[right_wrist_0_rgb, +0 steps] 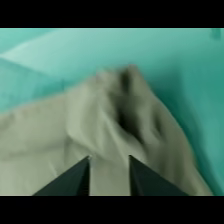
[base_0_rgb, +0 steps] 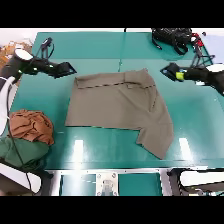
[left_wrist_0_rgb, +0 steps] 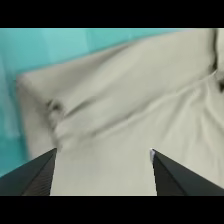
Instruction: Fold the shirts.
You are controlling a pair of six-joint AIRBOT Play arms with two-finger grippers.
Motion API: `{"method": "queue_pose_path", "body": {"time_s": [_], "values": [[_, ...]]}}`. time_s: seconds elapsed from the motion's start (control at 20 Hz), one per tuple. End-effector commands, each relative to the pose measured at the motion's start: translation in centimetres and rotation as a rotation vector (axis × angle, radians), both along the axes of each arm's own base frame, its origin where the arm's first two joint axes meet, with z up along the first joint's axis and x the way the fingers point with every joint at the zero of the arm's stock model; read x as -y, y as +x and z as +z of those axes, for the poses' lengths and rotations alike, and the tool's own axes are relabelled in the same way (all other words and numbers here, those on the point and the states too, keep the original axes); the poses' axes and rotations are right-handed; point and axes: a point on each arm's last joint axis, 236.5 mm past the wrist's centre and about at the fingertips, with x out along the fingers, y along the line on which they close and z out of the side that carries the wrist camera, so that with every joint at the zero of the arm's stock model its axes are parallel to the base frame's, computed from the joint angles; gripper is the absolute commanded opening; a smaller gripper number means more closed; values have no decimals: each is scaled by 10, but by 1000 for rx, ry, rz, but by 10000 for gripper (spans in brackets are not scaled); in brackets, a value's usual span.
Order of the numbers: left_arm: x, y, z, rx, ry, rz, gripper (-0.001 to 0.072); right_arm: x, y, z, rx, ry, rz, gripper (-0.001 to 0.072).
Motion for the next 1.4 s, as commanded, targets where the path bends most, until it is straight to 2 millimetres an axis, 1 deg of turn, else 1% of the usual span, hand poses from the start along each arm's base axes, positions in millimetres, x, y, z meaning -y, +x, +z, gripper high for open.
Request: {"method": "queue_pose_path", "body": {"time_s": [0.0,0.05,0.1,0.15,0.25,0.3,0.35,0.4,0.5,0.6,0.65,0.7,0.8,0.85,0.9,0.95,1.0,1.1,1.2,1.25,1.35], "values": [[-37,-47,-1,-231,-48,-29,650,36,-67,-10,-157,92,28,257],[-51,-65,-7,-315,-52,-27,650,47,-86,-16,-186,101,-10,216],[-61,-85,-15,-411,-66,-13,650,58,-105,-24,-209,102,-54,207],[-64,-104,-24,-501,-93,-6,650,70,-125,-33,-234,90,-102,194],[-60,-146,-48,-652,-137,1,650,91,-160,-53,-288,64,-182,187],[-57,-167,-62,-704,-134,2,650,98,-175,-61,-308,63,-212,153],[-55,-187,-78,-741,-122,5,650,102,-184,-68,-322,73,-240,154],[-51,-201,-92,-759,-121,17,650,105,-188,-73,-327,80,-268,155],[-44,-214,-115,-775,-123,50,650,103,-193,-82,-342,85,-279,156],[-33,-221,-132,-780,-100,52,650,98,-196,-85,-354,93,-271,157],[-24,-223,-136,-779,-84,34,650,96,-195,-85,-353,98,-268,166],[-14,-223,-138,-770,-66,6,649,95,-194,-85,-350,101,-267,177],[4,-227,-138,-766,-41,-46,647,94,-192,-84,-346,107,-268,177],[11,-230,-137,-770,-35,-70,524,94,-193,-84,-346,107,-268,177],[16,-233,-136,-773,-32,-96,329,94,-193,-84,-346,107,-268,178],[16,-232,-132,-761,-31,-123,130,94,-193,-84,-348,108,-270,225],[11,-225,-127,-732,-23,-136,25,95,-194,-85,-359,113,-281,281],[-8,-195,-110,-649,-11,-96,25,95,-203,-90,-411,109,-288,291],[-33,-172,-99,-589,25,-47,25,95,-221,-100,-492,84,-282,291],[-43,-165,-95,-572,31,-29,25,91,-227,-105,-514,89,-273,291],[-52,-159,-96,-553,45,-5,25,75,-239,-117,-557,122,-260,292]]}}
